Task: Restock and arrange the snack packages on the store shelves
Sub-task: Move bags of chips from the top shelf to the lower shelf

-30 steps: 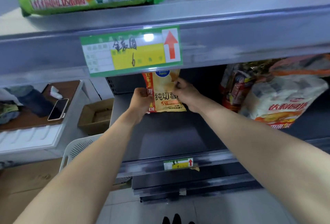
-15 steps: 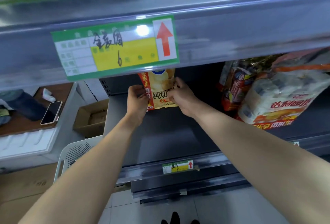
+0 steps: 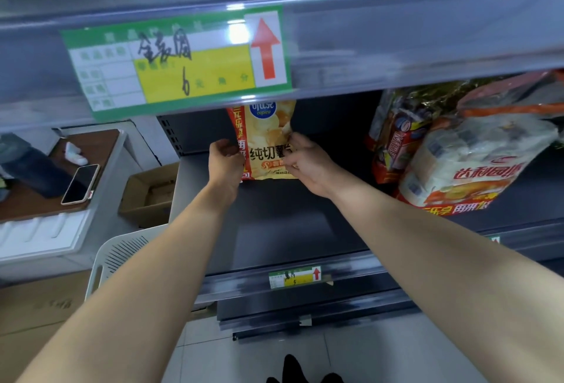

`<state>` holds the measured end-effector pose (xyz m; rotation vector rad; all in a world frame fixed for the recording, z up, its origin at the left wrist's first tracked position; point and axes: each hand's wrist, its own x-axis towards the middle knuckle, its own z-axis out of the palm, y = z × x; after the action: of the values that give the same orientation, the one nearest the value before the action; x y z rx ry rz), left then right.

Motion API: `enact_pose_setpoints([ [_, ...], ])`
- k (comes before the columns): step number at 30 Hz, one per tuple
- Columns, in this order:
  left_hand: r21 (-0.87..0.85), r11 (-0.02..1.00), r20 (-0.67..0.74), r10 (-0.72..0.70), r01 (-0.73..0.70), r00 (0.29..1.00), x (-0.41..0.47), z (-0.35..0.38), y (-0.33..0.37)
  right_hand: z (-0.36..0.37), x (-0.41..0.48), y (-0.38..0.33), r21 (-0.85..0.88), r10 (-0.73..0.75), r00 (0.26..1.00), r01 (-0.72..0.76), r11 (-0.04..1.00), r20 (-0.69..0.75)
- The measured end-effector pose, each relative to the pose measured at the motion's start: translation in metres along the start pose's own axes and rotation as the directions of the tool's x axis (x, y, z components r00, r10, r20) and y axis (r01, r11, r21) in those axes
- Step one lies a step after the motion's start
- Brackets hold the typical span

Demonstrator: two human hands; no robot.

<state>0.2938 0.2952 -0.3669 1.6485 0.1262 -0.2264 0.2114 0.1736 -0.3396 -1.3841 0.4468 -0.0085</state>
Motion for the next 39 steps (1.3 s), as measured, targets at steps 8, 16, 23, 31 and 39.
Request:
enact_pose_setpoints([
  [8,0.127,0.989,-0.139,0.095,-0.078,0.986,-0.058,0.0,0.009,-0.019,-0.052,-0.005,-0.139,-0.001,0.999,-0.004,0.99,-0.041],
  [16,0.177,0.968,-0.053,0.189,-0.177,0.981,-0.162,0.019,0.042,-0.054,-0.148,-0.038,-0.342,-0.184,0.981,0.196,0.919,0.067],
  [23,0.214,0.885,0.049,0.414,-0.414,0.909,-0.272,0.038,0.1,-0.083,-0.241,-0.089,-0.466,-0.458,0.878,0.466,0.752,0.139],
  [31,0.219,0.741,0.066,0.638,-0.635,0.767,-0.334,0.058,0.188,-0.113,-0.283,-0.165,-0.417,-0.715,0.698,0.662,0.623,0.041],
  [39,0.072,0.807,0.12,0.577,-0.587,0.808,-0.294,0.062,0.264,-0.113,-0.245,-0.227,-0.507,-0.723,0.69,0.626,0.593,0.006],
])
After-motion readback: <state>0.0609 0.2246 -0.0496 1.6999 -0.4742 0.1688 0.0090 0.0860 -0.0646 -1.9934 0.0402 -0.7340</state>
